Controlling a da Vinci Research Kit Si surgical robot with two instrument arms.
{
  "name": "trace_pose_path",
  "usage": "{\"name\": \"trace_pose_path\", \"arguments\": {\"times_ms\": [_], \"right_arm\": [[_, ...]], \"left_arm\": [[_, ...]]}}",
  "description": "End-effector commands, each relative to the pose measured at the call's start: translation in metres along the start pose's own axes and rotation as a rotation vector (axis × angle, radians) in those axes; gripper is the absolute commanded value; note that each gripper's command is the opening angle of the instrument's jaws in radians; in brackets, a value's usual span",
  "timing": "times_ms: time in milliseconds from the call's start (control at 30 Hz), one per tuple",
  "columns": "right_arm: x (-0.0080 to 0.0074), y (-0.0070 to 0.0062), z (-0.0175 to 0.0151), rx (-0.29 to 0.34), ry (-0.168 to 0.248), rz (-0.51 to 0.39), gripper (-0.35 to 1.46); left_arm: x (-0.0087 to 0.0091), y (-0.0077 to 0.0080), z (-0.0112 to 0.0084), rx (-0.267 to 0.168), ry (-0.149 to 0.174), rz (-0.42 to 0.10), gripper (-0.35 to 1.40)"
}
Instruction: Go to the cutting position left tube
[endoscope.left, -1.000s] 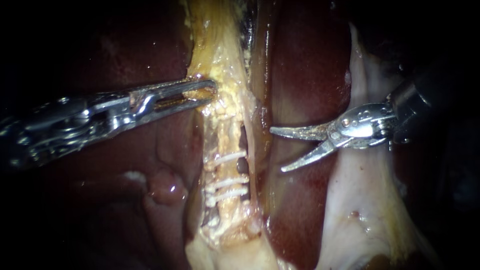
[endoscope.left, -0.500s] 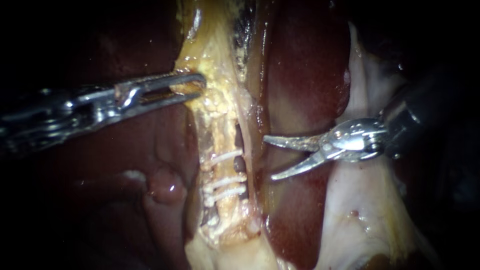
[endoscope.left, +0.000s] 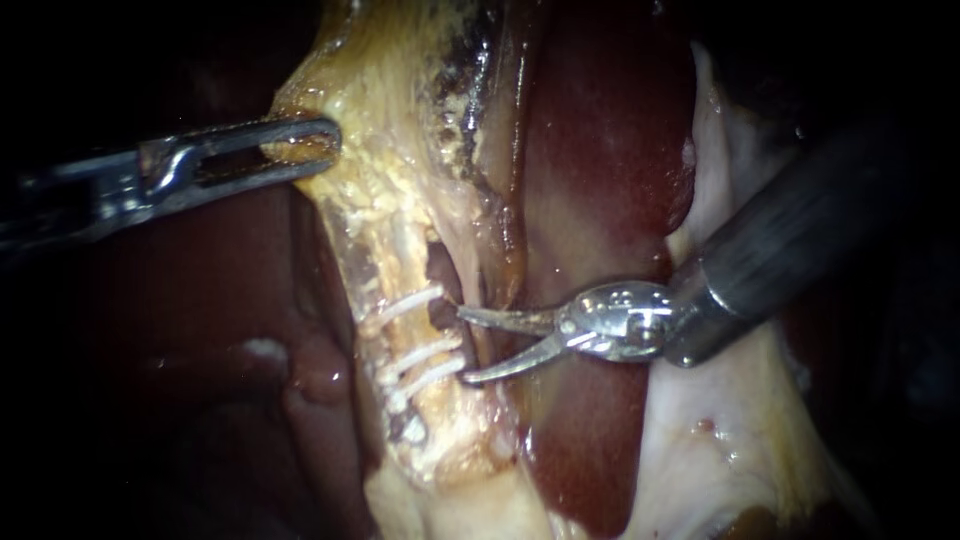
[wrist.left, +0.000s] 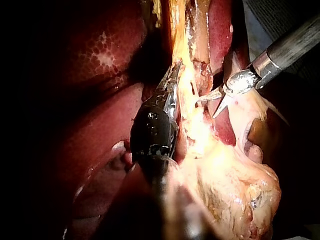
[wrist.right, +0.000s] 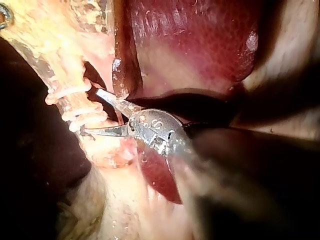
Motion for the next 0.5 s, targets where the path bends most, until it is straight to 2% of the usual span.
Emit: {"name": "trace_pose_path", "arguments": {"times_ms": [33, 500], "right_arm": [[0.0002, -0.0001, 0.0002, 0.003, 0.001, 0.000, 1.43], [0.0020, 0.0005, 0.0030, 0.047, 0.005, -0.012, 1.43]], "left_arm": [[0.0000, 0.0000, 0.0000, -0.002, 0.000, 0.000, -0.35], [0.0000, 0.0000, 0.0000, -0.003, 0.000, 0.000, -0.35]]}}
